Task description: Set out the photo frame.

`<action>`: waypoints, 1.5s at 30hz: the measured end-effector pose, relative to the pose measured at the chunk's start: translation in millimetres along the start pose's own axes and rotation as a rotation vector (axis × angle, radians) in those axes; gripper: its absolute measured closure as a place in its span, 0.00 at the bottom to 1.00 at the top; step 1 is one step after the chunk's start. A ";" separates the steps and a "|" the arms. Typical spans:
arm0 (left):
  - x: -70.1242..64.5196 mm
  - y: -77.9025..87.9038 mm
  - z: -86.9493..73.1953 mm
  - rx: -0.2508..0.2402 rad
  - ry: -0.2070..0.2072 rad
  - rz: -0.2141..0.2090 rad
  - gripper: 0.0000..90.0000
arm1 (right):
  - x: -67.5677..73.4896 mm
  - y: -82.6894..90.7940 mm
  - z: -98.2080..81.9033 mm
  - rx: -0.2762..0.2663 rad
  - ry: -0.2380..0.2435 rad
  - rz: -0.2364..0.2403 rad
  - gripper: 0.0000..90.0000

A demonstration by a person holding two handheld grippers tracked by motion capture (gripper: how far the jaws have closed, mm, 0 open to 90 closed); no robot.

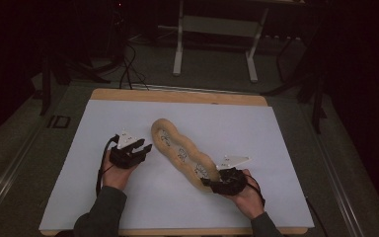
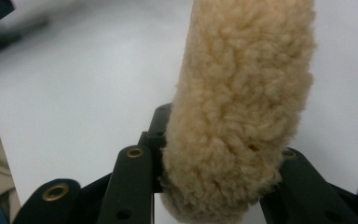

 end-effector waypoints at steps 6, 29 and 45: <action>11.4 -18.4 13.1 0.024 0.012 0.007 0.68 | -2.7 1.2 -0.9 0.003 0.026 0.005 0.73; 22.4 -56.9 38.1 0.091 0.031 -0.004 0.77 | -7.1 0.9 -1.3 -0.004 0.042 0.030 0.72; 19.6 -50.0 30.0 0.082 0.074 0.032 0.81 | -12.7 2.0 -10.4 -0.011 -0.080 0.038 0.53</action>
Point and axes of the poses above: each handheld gripper's, and its own axes: y roughly backward along the jaws, z roughly out of its top, x roughly to its left, the point moved 4 cm from there along -y, roughly forward along the jaws, and after that the axes turned 12 degrees about x, right-handed, at the moved point
